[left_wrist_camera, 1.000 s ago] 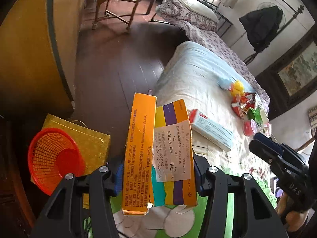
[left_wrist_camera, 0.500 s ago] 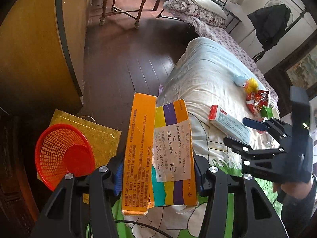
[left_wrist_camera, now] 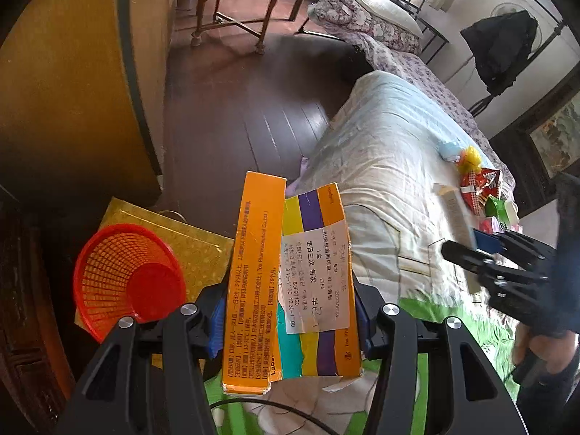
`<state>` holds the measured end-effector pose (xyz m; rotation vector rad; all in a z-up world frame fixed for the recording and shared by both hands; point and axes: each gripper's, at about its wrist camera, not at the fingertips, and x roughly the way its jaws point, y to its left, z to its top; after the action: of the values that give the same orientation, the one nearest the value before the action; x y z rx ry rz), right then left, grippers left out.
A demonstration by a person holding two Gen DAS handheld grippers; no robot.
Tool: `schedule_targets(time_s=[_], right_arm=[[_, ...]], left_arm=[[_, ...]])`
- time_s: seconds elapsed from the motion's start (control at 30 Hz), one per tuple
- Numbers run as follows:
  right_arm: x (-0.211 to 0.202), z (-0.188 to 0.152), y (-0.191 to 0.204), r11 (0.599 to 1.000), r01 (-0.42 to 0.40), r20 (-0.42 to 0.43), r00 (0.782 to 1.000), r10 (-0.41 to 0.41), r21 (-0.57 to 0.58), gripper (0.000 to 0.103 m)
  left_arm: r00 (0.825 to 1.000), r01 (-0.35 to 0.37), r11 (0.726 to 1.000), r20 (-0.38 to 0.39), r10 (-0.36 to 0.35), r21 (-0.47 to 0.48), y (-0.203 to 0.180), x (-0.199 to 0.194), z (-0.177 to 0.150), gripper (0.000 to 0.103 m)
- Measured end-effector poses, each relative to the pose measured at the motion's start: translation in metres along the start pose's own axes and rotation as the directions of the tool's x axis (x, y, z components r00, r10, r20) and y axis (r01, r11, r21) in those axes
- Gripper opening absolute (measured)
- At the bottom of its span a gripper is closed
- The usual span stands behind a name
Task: Collect trash
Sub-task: 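Carry both boxes toward the red mesh basket beside the bed, then open the left tool over the basket while the right tool releases the medicine box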
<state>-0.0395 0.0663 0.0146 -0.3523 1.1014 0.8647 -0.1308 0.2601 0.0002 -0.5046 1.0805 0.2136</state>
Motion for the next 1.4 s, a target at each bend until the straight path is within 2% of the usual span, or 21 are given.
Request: schedule_targets(time_s=[0.13, 0.17, 0.27, 0.43, 0.63, 0.73, 0.87, 1.13, 1.23, 1.33, 1.4], right_arm=[[-0.019, 0.012, 0.030, 0.993, -0.116, 0.035, 0.993, 0.117, -0.013, 0.040], [-0.020, 0.019, 0.046, 0.986, -0.165, 0.038, 0.985, 0.166, -0.022, 0.040], [-0.013, 0.030, 0.083, 0.968, -0.246, 0.015, 0.969, 0.247, -0.050, 0.041], [0.042, 0.044, 0.157, 0.942, -0.320, -0.104, 0.945, 0.310, -0.101, 0.041], [0.122, 0.048, 0.208, 0.933, -0.353, -0.238, 0.915, 0.327, -0.076, 0.041], [0.151, 0.057, 0.215, 0.929, -0.370, -0.272, 0.896, 0.350, -0.025, 0.041], [0.178, 0.060, 0.215, 0.918, -0.396, -0.308, 0.870, 0.386, 0.034, 0.043], [0.187, 0.064, 0.212, 0.923, -0.383, -0.306, 0.875, 0.375, 0.037, 0.048], [0.167, 0.062, 0.204, 0.913, -0.407, -0.267, 0.876, 0.401, 0.035, 0.048], [0.129, 0.058, 0.188, 0.878, -0.476, -0.206, 0.855, 0.475, 0.051, 0.048], [0.105, 0.053, 0.174, 0.864, -0.501, -0.165, 0.849, 0.502, 0.050, 0.048]], left_arm=[[0.999, -0.026, 0.999, 0.026, 0.027, -0.031, 0.024, -0.017, -0.004, 0.054], [0.999, -0.034, 0.998, 0.032, 0.036, -0.043, 0.031, -0.021, -0.006, 0.054], [0.997, -0.060, 0.993, 0.044, 0.065, -0.106, 0.063, -0.033, -0.013, 0.054], [0.992, -0.118, 0.968, 0.014, 0.124, -0.221, 0.123, -0.032, -0.026, 0.055], [0.984, -0.176, 0.922, -0.083, 0.157, -0.345, 0.189, 0.005, -0.043, 0.055], [0.979, -0.193, 0.904, -0.128, 0.155, -0.381, 0.210, 0.027, -0.045, 0.055], [0.972, -0.220, 0.882, -0.167, 0.164, -0.417, 0.233, 0.044, -0.047, 0.064], [0.967, -0.238, 0.865, -0.195, 0.167, -0.441, 0.239, 0.049, -0.053, 0.067], [0.966, -0.244, 0.871, -0.185, 0.180, -0.426, 0.232, 0.043, -0.052, 0.067], [0.969, -0.233, 0.896, -0.163, 0.183, -0.379, 0.215, 0.034, -0.049, 0.067], [0.973, -0.218, 0.915, -0.144, 0.178, -0.339, 0.199, 0.027, -0.045, 0.068]])
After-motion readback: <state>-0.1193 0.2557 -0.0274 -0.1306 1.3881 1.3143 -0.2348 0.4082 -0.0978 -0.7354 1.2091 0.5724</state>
